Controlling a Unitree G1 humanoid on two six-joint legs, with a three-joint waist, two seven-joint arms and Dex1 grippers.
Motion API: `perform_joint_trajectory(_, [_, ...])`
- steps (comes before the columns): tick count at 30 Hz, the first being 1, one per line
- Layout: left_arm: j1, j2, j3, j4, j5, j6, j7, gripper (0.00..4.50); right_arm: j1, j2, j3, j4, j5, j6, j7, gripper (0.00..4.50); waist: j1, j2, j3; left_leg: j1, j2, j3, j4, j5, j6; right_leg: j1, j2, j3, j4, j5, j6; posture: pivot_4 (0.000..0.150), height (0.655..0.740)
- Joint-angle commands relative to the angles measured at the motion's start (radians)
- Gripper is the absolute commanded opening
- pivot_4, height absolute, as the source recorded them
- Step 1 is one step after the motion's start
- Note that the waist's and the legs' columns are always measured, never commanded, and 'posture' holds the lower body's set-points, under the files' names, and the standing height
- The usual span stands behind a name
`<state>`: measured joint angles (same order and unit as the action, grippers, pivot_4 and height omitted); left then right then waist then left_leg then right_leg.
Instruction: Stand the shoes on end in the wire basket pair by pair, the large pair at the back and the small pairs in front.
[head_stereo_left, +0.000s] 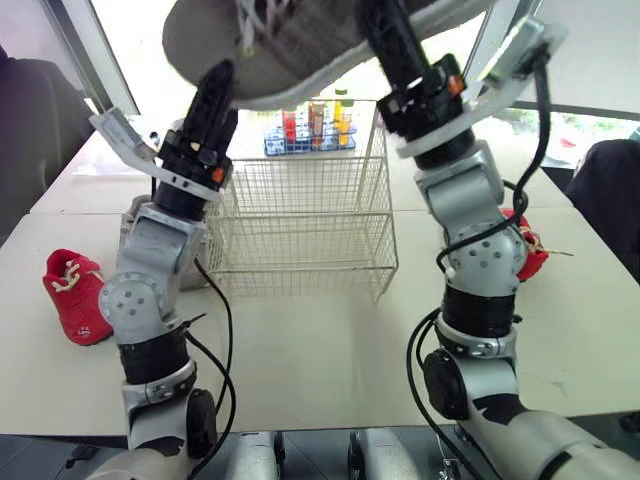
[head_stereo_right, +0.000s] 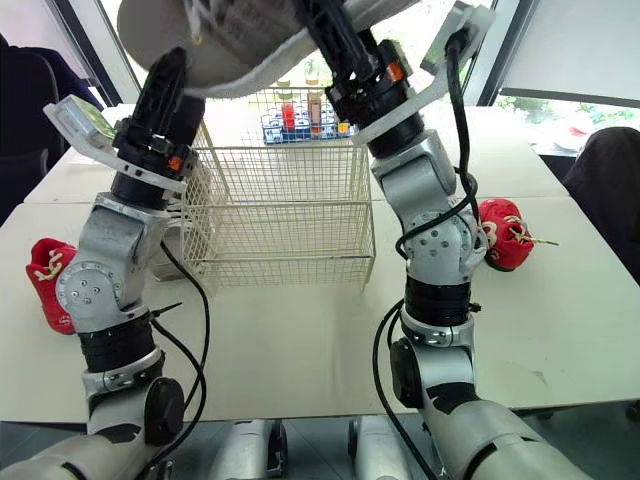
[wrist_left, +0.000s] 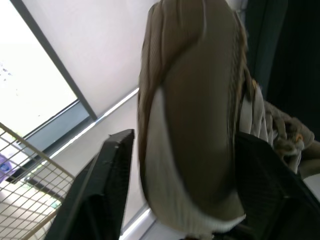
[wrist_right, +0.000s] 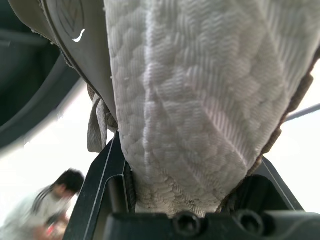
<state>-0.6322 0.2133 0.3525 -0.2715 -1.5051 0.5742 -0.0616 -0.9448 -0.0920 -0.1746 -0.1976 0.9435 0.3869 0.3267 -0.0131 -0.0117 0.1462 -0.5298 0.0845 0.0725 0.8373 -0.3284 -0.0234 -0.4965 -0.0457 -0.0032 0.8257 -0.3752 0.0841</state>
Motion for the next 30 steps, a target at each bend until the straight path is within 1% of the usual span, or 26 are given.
perform_joint_trajectory(1, [0.011, 0.088, -0.024, -0.092, 0.023, 0.051, 0.014, 4.13, -0.086, -0.097, -0.047, 0.019, 0.028, 0.008, 0.107, 1.67, -0.001, 0.0, 0.0, 0.0, 0.0, 0.0, 0.0, 0.0, 0.0, 0.0, 0.0, 0.0, 0.0, 0.0, 0.0, 0.15, 0.6552])
perform_joint_trajectory(4, [0.026, 0.189, -0.032, -0.153, 0.044, 0.091, 0.043, 4.13, -0.17, -0.219, -0.099, 0.144, 0.03, 0.008, 0.215, 1.67, 0.001, 0.0, 0.0, 0.0, 0.0, 0.0, 0.0, 0.0, 0.0, 0.0, 0.0, 0.0, 0.0, 0.0, 0.0, 0.15, 0.6552])
perform_joint_trajectory(7, [0.043, 0.307, -0.037, -0.211, 0.106, 0.131, 0.06, 4.13, -0.272, -0.371, -0.098, 0.337, -0.049, -0.019, 0.393, 1.67, 0.002, 0.001, 0.002, 0.0, 0.0, 0.0, 0.0, 0.0, 0.0, 0.0, 0.0, 0.0, 0.0, 0.0, -0.001, 0.15, 0.6552])
perform_joint_trajectory(9, [0.07, 0.381, -0.031, -0.258, 0.15, 0.146, 0.066, 4.13, -0.352, -0.474, -0.055, 0.519, -0.143, -0.057, 0.542, 1.67, 0.002, 0.001, 0.002, 0.001, 0.0, 0.001, -0.001, -0.001, 0.001, 0.0, 0.0, 0.0, -0.002, -0.001, -0.002, 0.15, 0.6552])
perform_joint_trajectory(12, [0.149, 0.445, -0.013, -0.351, 0.198, 0.143, 0.096, 4.13, -0.515, -0.54, 0.051, 0.883, -0.323, -0.153, 0.75, 1.67, -0.006, 0.002, 0.003, 0.002, 0.0, 0.005, -0.004, -0.001, 0.002, -0.001, -0.001, 0.004, -0.003, -0.002, -0.004, 0.15, 0.6552])
perform_joint_trajectory(15, [0.257, 0.422, -0.018, -0.447, 0.247, 0.116, 0.159, 4.13, -0.625, -0.562, 0.118, 1.124, -0.456, -0.226, 0.913, 1.67, -0.009, 0.002, 0.003, 0.004, 0.0, 0.006, -0.008, -0.001, 0.002, -0.001, -0.001, 0.006, -0.004, -0.002, -0.004, 0.15, 0.6552])
perform_joint_trajectory(19, [0.413, 0.377, -0.051, -0.535, 0.312, 0.098, 0.178, 4.13, -0.725, -0.549, 0.132, 1.304, -0.548, -0.267, 1.016, 1.67, -0.005, 0.003, 0.003, 0.006, 0.0, 0.007, -0.014, 0.0, -0.001, -0.004, 0.0, 0.009, -0.004, 0.0, -0.001, 0.15, 0.6552])
perform_joint_trajectory(21, [0.475, 0.363, -0.063, -0.559, 0.331, 0.093, 0.179, 4.13, -0.755, -0.54, 0.131, 1.352, -0.58, -0.273, 1.053, 1.67, -0.004, 0.003, 0.003, 0.006, 0.0, 0.007, -0.015, 0.0, -0.001, -0.005, -0.001, 0.01, -0.003, 0.0, -0.001, 0.15, 0.6552])
perform_joint_trajectory(24, [0.585, 0.348, -0.069, -0.615, 0.313, 0.082, 0.171, 4.13, -0.784, -0.515, 0.13, 1.402, -0.623, -0.286, 1.105, 1.67, -0.008, 0.003, 0.003, 0.007, 0.0, 0.007, -0.015, 0.0, -0.001, -0.005, -0.001, 0.01, -0.004, 0.0, -0.002, 0.15, 0.6552])
perform_joint_trajectory(27, [0.606, 0.35, -0.068, -0.633, 0.29, 0.069, 0.164, 4.13, -0.797, -0.501, 0.123, 1.418, -0.651, -0.298, 1.156, 1.67, -0.006, 0.003, 0.004, 0.009, 0.0, 0.009, -0.014, 0.0, -0.001, -0.003, -0.001, 0.012, -0.004, -0.002, -0.005, 0.15, 0.6552])
perform_joint_trajectory(30, [0.631, 0.38, -0.062, -0.646, 0.223, 0.071, 0.127, 4.13, -0.801, -0.484, 0.158, 1.428, -0.713, -0.337, 1.239, 1.67, -0.001, 0.003, 0.004, 0.01, 0.0, 0.009, -0.014, 0.0, -0.001, -0.003, -0.002, 0.012, -0.004, -0.002, -0.006, 0.15, 0.6552])
